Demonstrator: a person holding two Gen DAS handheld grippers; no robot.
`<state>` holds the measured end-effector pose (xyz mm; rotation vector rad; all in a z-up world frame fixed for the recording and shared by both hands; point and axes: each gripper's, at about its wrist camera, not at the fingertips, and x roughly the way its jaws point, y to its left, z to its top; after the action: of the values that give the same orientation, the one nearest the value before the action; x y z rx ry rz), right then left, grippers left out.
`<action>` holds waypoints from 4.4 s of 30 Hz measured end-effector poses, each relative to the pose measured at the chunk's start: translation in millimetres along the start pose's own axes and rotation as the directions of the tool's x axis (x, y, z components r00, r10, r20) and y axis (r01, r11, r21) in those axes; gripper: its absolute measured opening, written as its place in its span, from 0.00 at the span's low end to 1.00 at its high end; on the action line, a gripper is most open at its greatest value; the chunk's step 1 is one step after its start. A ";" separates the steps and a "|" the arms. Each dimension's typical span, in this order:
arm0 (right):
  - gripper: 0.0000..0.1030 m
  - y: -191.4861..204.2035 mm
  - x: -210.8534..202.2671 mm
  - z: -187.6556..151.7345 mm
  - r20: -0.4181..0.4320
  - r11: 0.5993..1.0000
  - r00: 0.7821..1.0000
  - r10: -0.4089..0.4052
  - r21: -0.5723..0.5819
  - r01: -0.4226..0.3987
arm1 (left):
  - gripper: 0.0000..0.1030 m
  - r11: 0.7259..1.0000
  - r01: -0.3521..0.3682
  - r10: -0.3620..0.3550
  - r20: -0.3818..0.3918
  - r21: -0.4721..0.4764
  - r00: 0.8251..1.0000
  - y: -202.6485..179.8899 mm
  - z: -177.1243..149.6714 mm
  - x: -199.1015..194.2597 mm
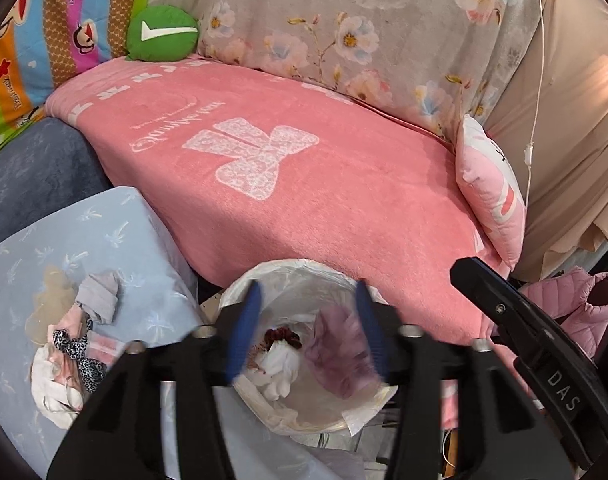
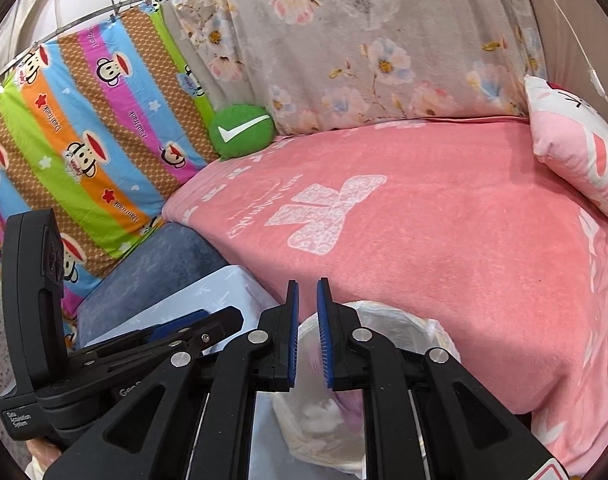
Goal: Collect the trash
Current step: 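Open both grippers over the bin to release the glove and bag, then grasp the white glove with the left gripper while the right grasps the grey pouch, then lift the white glove and grey pouch and carry them over the bin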
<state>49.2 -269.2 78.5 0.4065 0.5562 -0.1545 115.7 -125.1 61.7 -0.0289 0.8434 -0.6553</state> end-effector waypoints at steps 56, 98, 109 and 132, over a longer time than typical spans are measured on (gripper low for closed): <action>0.28 106.7 46.3 -88.7 -0.230 0.982 0.969 0.094 -0.140 -0.129 | 0.55 0.958 -0.229 0.228 -0.022 -0.173 0.973 138.4 -62.4 -47.3; 0.36 199.6 150.3 -250.6 -0.537 0.933 0.843 0.005 -0.300 -0.197 | 0.37 0.869 -0.256 0.186 -0.199 -0.424 0.962 282.2 -156.6 -36.1; 0.19 203.6 150.6 -253.4 -0.513 0.918 0.857 -0.046 -0.360 -0.166 | 0.07 0.884 -0.230 0.163 -0.194 -0.406 0.967 274.2 -159.0 -39.5; 0.11 188.8 82.4 -149.9 -0.347 0.956 0.933 0.096 -0.230 -0.184 | 0.06 0.954 -0.188 0.203 0.045 -0.232 0.978 196.0 -78.3 -100.5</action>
<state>93.6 -38.1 -19.2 0.2149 0.8669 0.1295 115.6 105.6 23.6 -0.1712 0.8389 -0.3672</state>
